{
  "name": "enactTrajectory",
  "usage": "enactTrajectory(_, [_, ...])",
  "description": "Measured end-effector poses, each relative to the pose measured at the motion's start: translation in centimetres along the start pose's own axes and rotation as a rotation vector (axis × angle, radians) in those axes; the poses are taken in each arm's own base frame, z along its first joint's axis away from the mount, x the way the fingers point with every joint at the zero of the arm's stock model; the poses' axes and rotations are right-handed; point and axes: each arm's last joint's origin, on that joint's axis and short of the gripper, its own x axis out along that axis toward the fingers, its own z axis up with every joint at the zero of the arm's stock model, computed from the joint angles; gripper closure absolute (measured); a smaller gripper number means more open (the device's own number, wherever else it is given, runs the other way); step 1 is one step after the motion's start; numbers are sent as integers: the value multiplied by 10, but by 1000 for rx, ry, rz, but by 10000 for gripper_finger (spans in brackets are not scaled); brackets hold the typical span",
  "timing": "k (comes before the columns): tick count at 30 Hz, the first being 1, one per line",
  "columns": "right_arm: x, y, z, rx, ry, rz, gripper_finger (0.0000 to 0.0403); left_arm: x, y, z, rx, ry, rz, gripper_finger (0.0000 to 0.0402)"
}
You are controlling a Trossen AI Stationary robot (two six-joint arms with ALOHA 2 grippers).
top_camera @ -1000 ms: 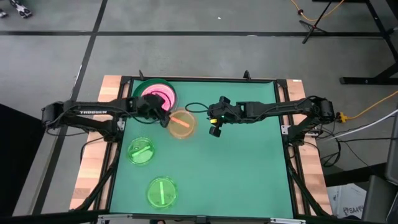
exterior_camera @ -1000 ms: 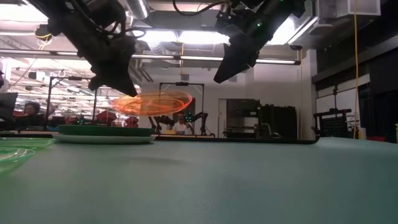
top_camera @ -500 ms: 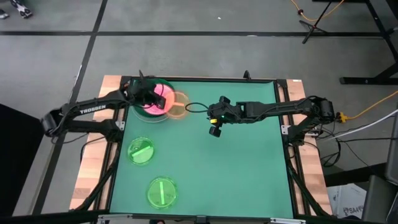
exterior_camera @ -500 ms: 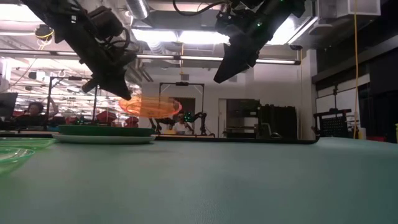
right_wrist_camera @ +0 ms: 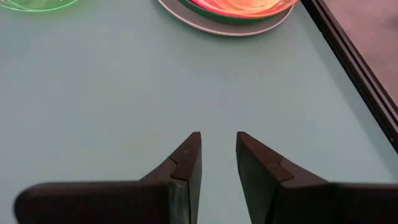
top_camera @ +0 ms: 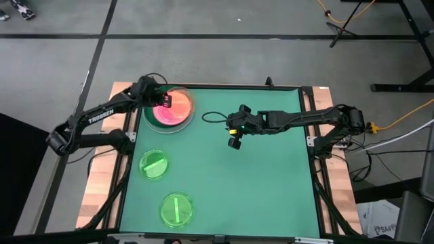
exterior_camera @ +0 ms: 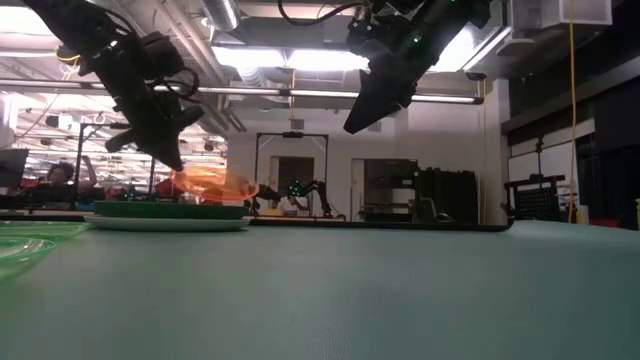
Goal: Stack plastic plates
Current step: Stack the orange plate on top of the pink plate
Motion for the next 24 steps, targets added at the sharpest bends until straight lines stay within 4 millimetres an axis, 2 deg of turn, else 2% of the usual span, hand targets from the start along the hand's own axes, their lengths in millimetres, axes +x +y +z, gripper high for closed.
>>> enactTrajectory(8, [0,0,0,0,0,0,315,0,19,-3,-10,84,94,402])
enactTrajectory(24, [0,0,0,1,0,0,315,1,19,-4,6,90,95,401])
